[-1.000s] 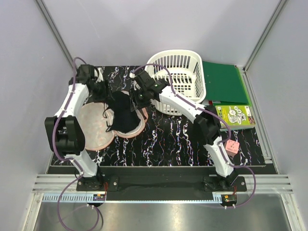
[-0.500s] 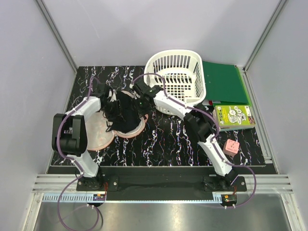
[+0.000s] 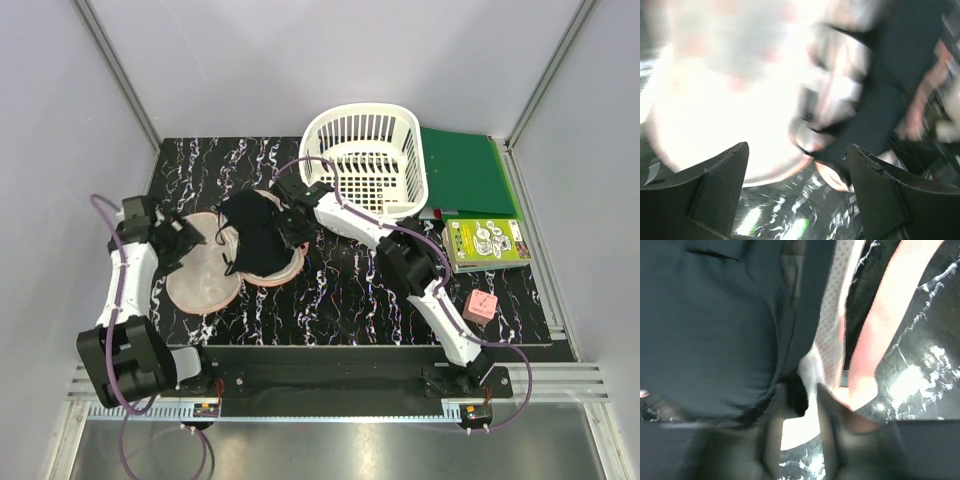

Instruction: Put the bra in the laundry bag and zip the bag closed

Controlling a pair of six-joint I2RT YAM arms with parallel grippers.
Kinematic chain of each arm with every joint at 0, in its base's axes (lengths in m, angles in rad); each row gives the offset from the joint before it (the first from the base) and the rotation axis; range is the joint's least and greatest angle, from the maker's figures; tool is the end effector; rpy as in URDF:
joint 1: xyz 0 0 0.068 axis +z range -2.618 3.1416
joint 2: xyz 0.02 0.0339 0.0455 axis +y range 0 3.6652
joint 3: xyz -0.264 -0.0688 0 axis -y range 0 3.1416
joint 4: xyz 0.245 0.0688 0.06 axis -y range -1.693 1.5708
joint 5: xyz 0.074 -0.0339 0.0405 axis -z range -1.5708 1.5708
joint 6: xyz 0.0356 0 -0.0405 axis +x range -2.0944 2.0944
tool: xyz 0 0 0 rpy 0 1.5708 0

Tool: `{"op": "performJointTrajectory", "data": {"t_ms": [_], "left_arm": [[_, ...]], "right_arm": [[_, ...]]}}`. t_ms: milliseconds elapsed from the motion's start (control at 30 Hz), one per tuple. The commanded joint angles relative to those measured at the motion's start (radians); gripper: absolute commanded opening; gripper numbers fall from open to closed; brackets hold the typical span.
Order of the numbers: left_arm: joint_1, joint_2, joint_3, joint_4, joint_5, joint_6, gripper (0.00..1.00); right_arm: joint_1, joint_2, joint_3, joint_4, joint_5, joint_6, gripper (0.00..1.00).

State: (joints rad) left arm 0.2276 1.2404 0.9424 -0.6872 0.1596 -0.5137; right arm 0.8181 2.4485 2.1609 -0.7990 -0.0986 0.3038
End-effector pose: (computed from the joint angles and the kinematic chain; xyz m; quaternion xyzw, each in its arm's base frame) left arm 0.2414 0.0501 0.2577 -0.3243 0.8979 -0.1166 0.2739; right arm 0.3570 0.3863 0.1734 -0.2580 0.9348 0.1679 0.1773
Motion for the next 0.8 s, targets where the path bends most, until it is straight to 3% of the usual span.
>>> {"op": "performJointTrajectory", "data": {"t_ms": [0, 133, 267, 467, 600, 767], "left_arm": [[0.149, 0.011, -0.066, -0.015, -0.127, -0.077, 0.84], [0.255, 0.096, -0.077, -0.009, -0.153, -0.048, 0.85], [0.349, 0.186, -0.045, -0.002, -0.103, 0.02, 0.83], [0.366, 0.289, -0.022, 0.057, -0.114, 0.147, 0.77], [0.383, 0.379, -0.02, 0.074, -0.025, 0.162, 0.77], [0.386, 0.427, -0.048, 0.098, -0.132, 0.187, 0.78]], "right_arm": [[0.015, -0.12, 0.114, -0.083, -0.036, 0.032, 0.43], [0.015, -0.192, 0.123, -0.134, -0.085, 0.032, 0.5], [0.015, -0.273, 0.024, -0.129, -0.121, 0.028, 0.53], [0.016, -0.382, -0.116, -0.062, -0.147, 0.029, 0.54], [0.013, -0.42, -0.157, -0.022, -0.153, 0.029, 0.54], [0.003, -0.454, -0.185, -0.009, -0.135, 0.003, 0.56]]}}
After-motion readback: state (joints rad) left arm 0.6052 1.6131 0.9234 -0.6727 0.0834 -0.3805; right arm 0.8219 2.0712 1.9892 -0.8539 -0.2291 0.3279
